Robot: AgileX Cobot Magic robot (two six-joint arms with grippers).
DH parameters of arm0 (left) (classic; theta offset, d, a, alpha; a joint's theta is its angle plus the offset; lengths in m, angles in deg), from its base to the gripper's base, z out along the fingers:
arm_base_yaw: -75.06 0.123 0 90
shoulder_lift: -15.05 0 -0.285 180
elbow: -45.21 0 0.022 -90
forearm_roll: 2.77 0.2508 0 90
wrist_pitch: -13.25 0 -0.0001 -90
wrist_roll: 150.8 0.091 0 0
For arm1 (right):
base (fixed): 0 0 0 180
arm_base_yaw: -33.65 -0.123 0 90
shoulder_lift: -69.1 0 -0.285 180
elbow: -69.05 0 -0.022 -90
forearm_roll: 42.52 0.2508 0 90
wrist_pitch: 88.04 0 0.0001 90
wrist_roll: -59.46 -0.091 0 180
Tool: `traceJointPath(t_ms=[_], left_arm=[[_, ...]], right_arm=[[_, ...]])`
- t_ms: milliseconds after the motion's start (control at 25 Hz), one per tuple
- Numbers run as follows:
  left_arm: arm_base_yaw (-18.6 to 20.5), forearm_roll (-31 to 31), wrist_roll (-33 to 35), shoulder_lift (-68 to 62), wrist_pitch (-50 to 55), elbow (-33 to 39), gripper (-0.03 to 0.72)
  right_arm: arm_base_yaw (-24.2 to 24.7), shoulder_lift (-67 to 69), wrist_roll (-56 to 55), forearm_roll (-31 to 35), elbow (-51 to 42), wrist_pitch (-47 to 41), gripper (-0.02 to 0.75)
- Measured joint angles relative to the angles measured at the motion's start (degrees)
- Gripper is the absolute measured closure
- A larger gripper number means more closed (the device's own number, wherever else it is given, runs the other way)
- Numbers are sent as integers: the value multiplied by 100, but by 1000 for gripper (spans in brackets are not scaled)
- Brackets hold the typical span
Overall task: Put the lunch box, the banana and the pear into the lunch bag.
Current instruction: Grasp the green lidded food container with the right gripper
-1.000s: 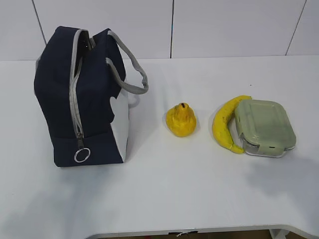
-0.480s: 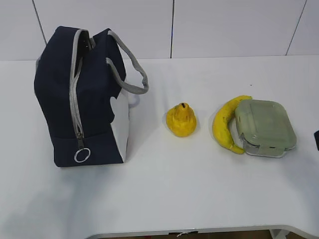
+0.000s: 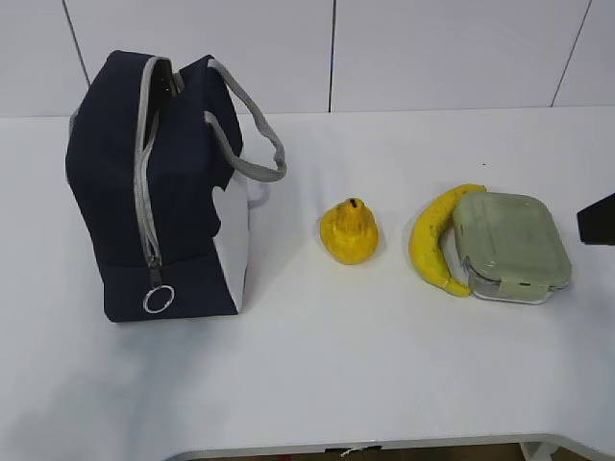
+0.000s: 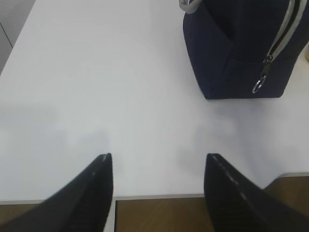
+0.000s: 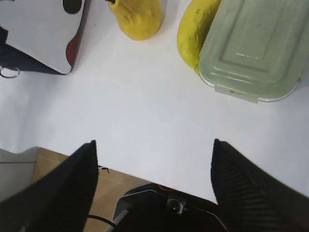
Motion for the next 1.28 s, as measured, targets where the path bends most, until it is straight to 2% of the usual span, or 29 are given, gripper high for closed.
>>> traceJointPath(t_ms=[160, 240, 480, 520, 800, 1280], left_arm=[[0, 0, 0, 0, 0, 0, 257], [0, 0, 0, 0, 0, 0, 257], [0, 0, 0, 0, 0, 0, 257], [0, 0, 0, 0, 0, 0, 257], [0, 0, 0, 0, 0, 0, 257], [0, 0, 0, 0, 0, 0, 257]], right_arm=[[889, 285, 748, 907, 14, -256, 151], [1132, 436, 1072, 1297, 14, -337, 151], [1716, 1236, 1656, 1858, 14, -587, 151], [1891, 1547, 1945, 2147, 14, -731, 151], [2328, 2180, 2807, 2893, 27, -826, 151], [2377, 3598, 4088, 4041, 31, -781, 151]])
